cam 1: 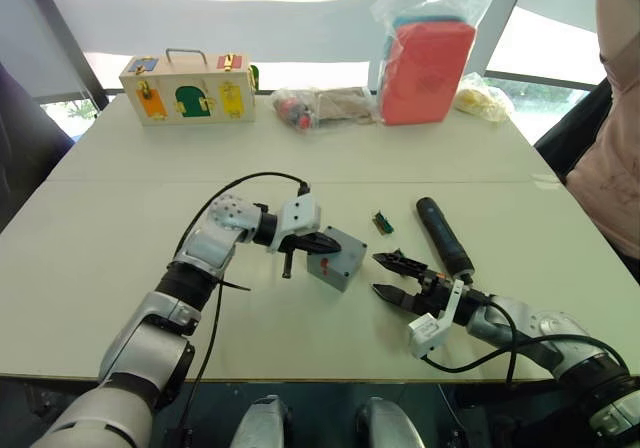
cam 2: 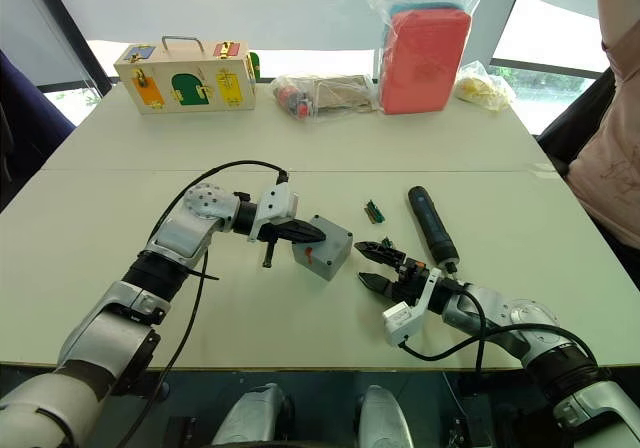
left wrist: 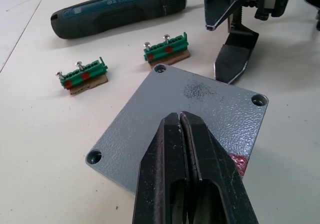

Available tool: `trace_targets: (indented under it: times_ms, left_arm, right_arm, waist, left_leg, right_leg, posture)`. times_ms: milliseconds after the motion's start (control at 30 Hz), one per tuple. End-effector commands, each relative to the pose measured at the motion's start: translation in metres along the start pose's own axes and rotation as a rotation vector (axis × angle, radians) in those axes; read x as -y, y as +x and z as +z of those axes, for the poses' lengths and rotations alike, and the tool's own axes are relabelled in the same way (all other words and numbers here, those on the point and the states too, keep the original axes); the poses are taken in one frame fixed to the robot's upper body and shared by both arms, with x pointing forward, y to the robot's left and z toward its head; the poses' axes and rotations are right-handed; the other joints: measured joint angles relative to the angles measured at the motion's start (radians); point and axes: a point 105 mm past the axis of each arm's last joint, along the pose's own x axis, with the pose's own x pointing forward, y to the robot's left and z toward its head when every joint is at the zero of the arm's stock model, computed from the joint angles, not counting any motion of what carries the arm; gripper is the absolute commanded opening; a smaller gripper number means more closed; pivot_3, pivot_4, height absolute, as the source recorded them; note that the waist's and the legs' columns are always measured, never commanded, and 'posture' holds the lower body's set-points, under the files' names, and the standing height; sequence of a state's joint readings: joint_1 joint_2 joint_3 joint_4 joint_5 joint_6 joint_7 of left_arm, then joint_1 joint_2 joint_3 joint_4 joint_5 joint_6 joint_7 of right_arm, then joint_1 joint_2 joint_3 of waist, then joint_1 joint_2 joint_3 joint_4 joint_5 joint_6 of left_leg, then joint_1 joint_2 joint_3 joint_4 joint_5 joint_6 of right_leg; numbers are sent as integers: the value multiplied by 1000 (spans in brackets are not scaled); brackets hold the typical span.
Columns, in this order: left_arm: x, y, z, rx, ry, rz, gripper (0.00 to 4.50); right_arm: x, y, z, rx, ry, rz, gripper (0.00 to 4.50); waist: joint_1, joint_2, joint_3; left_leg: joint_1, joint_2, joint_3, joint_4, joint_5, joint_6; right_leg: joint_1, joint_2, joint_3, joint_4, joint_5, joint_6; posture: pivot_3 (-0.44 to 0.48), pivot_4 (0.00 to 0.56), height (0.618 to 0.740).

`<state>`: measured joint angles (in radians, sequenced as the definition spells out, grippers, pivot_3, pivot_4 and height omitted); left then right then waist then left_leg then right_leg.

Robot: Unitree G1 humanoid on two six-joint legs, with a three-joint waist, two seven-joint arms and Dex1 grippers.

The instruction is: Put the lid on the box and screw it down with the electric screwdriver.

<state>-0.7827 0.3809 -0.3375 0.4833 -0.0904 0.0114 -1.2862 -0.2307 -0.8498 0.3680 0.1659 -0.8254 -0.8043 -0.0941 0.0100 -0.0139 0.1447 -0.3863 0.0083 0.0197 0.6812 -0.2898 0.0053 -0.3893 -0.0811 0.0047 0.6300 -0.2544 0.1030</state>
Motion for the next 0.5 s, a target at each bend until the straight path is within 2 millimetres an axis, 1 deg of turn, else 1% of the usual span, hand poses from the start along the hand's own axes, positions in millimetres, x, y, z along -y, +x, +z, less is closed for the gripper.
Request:
trace_targets:
  times_ms: [33,100,167,233,333,367,400,500]
  left_arm:
    - [6,0,-13,-35,-49,-2,0]
    - [2,-5,-3,2,-34,20,0]
    - [-8,-17,15,66,-23,85,0]
    - [-14,-26,23,93,-22,130,0]
    - [-20,-42,25,90,-21,210,0]
    - [-22,-47,24,86,-23,231,0]
    - [-23,-52,23,81,-28,253,0]
    - [-24,-62,16,60,-46,304,0]
  right_arm:
    - [27,1,5,27,68,-75,3975]
    - [33,3,8,35,139,-72,3556]
    - [36,4,10,-4,328,-46,2830]
    - [37,4,13,-15,457,-17,2164]
    - [37,3,14,-57,689,-2,826]
    - [36,2,13,-74,746,4,563]
    - [35,2,12,-87,787,12,71]
    - [32,1,9,-127,855,40,71]
  waist:
    - [-1,0,0]
    - [-1,0,1]
    - [-2,0,2]
    - [-3,0,4]
    - [-1,0,9]
    - [-1,0,9]
    - [-1,0,10]
    - [0,1,10]
  left_leg:
    - [0,0,0,0,0,0]
    - [0,0,0,0,0,0]
    - [-1,1,0,0,0,0]
    - [-3,4,-2,0,0,1]
    - [-5,4,-3,0,0,1]
    - [-5,5,-3,0,0,1]
    - [-5,5,-3,0,0,1]
    - [-5,5,-3,0,0,1]
  right_leg:
    - [0,0,0,0,0,0]
    - [-1,0,0,0,0,0]
    - [-1,0,0,0,0,0]
    - [-4,0,1,0,0,0]
    - [-6,0,1,1,0,1]
    - [-6,0,1,1,0,1]
    - [-6,0,1,1,0,0]
    - [-6,0,1,1,0,0]
  posture:
    - [0,150,730]
    - [0,150,730]
    - [0,150,730]
    - [0,150,730]
    - [0,150,730]
    - [0,150,730]
    - [0,150,730]
    - [0,150,730]
